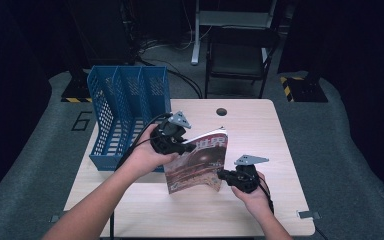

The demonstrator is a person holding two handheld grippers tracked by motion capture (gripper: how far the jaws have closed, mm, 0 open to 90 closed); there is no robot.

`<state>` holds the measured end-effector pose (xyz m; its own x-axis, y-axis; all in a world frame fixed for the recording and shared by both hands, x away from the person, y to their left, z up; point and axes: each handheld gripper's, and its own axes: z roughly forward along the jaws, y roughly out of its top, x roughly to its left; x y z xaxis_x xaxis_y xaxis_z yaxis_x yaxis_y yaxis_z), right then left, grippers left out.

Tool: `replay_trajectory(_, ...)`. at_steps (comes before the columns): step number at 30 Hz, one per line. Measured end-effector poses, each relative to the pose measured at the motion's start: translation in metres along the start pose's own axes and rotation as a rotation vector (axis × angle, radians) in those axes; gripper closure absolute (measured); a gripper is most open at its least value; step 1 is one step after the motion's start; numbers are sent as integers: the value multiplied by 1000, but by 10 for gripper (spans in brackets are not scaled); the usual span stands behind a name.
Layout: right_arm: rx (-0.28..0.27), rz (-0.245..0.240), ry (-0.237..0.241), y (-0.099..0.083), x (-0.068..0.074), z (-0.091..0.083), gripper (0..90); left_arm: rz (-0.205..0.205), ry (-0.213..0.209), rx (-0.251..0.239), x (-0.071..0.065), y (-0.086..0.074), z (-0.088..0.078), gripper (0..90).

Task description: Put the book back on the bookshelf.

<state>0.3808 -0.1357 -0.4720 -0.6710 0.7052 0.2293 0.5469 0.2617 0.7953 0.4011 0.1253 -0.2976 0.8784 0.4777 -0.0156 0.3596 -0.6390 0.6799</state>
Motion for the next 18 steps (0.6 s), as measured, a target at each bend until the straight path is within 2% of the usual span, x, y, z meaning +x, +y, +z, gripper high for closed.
replay_trajectory(7, -2, -4, -13, 0, 1, 0, 829, 16, -15, 25, 2, 2, -1, 838)
replay_trajectory(18, 0, 4, -5, 1, 1, 0, 832, 5, -7, 16, 3, 0, -2, 838)
